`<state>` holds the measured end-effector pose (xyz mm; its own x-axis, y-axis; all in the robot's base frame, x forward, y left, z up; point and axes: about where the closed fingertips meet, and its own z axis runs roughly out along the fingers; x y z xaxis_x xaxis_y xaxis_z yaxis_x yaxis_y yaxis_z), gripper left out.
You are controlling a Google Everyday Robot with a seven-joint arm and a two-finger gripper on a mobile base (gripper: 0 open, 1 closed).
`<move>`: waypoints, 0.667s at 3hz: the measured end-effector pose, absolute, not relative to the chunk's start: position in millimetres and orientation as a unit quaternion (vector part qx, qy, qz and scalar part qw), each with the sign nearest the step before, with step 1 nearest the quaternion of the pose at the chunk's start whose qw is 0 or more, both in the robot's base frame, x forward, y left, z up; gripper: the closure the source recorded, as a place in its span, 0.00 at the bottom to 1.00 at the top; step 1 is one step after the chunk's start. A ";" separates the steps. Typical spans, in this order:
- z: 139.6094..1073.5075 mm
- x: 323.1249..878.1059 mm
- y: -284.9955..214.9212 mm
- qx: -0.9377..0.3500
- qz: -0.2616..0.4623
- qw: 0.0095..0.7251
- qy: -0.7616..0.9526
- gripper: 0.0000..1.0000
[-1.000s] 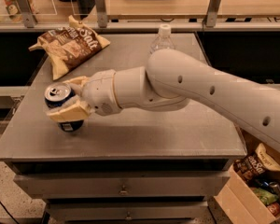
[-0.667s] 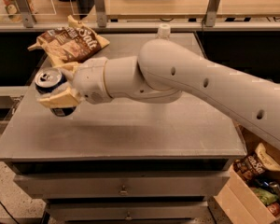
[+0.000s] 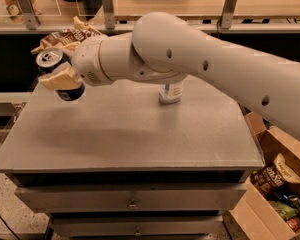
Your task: Move pepsi can near brown chip bag
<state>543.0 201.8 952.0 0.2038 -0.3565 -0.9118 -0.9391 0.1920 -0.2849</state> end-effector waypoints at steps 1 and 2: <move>947.6 574.4 186.7 -0.539 0.280 0.525 0.595 1.00; 942.2 600.8 185.6 -0.514 0.295 0.533 0.603 1.00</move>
Offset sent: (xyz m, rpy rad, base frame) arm 0.0976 -0.0217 -0.0208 0.1363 0.1257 -0.1321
